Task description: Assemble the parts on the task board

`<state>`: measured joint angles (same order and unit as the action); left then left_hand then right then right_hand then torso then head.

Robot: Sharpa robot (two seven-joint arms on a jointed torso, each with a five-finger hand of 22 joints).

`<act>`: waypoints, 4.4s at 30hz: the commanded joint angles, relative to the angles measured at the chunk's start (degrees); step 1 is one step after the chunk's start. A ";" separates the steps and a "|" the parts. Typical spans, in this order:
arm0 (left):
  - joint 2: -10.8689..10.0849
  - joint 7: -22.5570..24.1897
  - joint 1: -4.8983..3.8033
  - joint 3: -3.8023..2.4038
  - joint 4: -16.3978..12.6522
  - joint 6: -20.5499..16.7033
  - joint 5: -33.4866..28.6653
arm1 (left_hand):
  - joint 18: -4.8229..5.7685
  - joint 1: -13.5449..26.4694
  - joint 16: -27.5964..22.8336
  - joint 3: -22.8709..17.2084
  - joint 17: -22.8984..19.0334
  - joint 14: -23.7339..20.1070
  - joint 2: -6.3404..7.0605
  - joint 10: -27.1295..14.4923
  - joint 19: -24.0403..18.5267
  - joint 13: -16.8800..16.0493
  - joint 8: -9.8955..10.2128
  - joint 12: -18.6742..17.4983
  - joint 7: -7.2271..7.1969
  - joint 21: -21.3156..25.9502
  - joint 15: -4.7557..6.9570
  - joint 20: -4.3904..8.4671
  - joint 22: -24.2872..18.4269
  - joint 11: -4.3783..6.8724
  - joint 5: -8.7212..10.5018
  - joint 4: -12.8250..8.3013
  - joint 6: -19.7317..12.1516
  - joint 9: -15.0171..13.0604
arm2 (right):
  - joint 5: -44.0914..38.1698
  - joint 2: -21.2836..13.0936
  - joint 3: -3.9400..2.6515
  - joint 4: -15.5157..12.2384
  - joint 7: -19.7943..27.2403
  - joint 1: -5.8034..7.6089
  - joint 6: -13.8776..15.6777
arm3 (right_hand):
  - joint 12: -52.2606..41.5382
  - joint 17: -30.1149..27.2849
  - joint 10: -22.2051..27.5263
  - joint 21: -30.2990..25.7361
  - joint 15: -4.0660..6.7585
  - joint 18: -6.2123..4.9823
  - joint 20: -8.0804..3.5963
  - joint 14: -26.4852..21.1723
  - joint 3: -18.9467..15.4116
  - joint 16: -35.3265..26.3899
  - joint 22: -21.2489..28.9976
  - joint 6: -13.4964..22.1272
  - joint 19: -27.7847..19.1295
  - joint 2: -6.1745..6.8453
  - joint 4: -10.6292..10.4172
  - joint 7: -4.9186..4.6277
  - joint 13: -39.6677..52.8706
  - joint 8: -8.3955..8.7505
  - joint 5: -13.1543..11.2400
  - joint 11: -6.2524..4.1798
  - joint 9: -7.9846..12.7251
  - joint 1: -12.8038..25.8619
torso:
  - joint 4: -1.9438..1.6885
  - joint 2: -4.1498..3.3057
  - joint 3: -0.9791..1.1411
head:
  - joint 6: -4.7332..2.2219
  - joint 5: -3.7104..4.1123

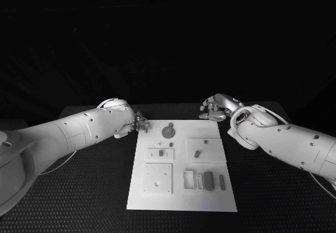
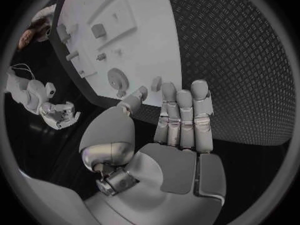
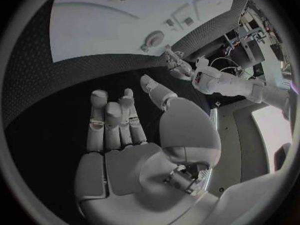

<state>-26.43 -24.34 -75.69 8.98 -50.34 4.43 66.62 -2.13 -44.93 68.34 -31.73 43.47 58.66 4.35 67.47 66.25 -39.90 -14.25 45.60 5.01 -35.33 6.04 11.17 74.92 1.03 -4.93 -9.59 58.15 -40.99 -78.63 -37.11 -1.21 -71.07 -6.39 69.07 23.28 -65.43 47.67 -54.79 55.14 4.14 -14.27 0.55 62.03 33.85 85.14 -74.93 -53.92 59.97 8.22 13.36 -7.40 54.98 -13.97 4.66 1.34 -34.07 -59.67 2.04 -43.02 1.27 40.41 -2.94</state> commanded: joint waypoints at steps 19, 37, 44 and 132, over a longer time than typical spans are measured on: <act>0.37 0.30 0.19 0.00 0.10 1.43 -0.39 | -1.70 -0.66 0.59 -0.66 -0.60 -0.02 -3.30 0.17 0.17 0.32 -0.65 0.49 -0.09 -0.09 0.42 0.66 1.00 0.36 0.55 -2.30 0.84 0.49 | -0.22 0.13 -0.03 -0.08 0.41 0.01 -0.50 | -0.30 -0.08 0.06 -0.14 0.33 -0.73 -0.17 -0.21 -0.04 0.08 -0.93 0.04 -0.01 -0.03 -0.21 -0.41 -0.11 0.05 -0.12 0.17 0.01 0.42 | 0.01 -0.04 0.02 | 0.02 -0.21; 0.03 1.66 0.21 -0.01 0.23 1.56 -4.62 | -1.46 -5.59 1.22 -2.51 -1.44 0.64 -6.91 1.29 0.92 0.89 -2.90 0.66 -0.99 -0.36 0.60 0.90 1.08 1.14 -0.09 -6.03 3.20 -0.32 | -0.22 0.16 -0.03 -0.07 0.42 0.01 -0.54 | -0.32 -0.09 0.06 -0.14 0.32 -0.73 -0.16 -0.21 -0.06 0.09 -0.93 0.04 0.00 -0.05 -0.28 -0.42 -0.13 0.05 -0.13 0.18 0.00 0.50 | 0.00 -0.05 0.03 | 0.35 -0.15; -1.51 2.04 0.19 -0.08 -1.29 -0.87 -9.08 | -1.35 -6.87 0.76 -2.64 -2.15 0.91 -7.39 1.96 0.82 1.62 -4.24 -0.20 -1.40 0.04 0.31 0.73 0.89 1.41 -0.21 -6.45 4.27 -1.15 | -0.22 0.05 -0.03 -0.06 0.43 0.01 -0.52 | -0.33 -0.09 0.06 -0.14 0.32 -0.73 -0.16 -0.21 -0.07 0.09 -0.93 0.03 0.00 -0.06 -0.30 -0.42 -0.14 0.05 -0.13 0.18 0.00 0.54 | 0.00 0.00 0.06 | 0.35 -0.20; -15.06 -5.56 3.73 4.67 -32.11 -17.11 -5.04 | -1.55 -8.30 1.62 -1.96 -2.77 3.76 -6.05 5.15 3.43 1.58 -4.92 -0.27 -2.19 -0.66 1.54 1.61 1.05 2.32 0.16 -6.63 5.31 -0.97 | -0.06 -1.12 -0.03 -0.60 0.38 0.24 -0.66 | -0.42 -0.14 0.11 -0.17 0.32 -0.73 -0.16 -0.22 -0.06 0.11 -0.94 0.00 0.00 0.05 -0.57 -0.41 -0.26 0.06 -0.12 0.18 -0.02 0.74 | -0.44 0.17 0.19 | 2.33 0.00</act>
<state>-41.63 -29.61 -72.27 13.49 -82.48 -12.72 61.02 -1.13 -52.11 69.57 -33.57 40.69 62.25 -0.99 71.90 69.43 -38.25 -17.59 45.21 2.83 -35.77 7.15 12.69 74.94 3.00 -4.80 -15.87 62.92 -40.97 -78.52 -38.28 -1.21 -71.65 -6.38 69.31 23.14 -65.65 47.59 -54.79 55.14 4.15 -14.27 0.55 62.02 33.85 85.14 -74.93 -53.93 59.97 8.22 13.04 -7.39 54.79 -13.97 4.66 1.34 -34.07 -59.67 1.60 -42.84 1.47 42.70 -3.02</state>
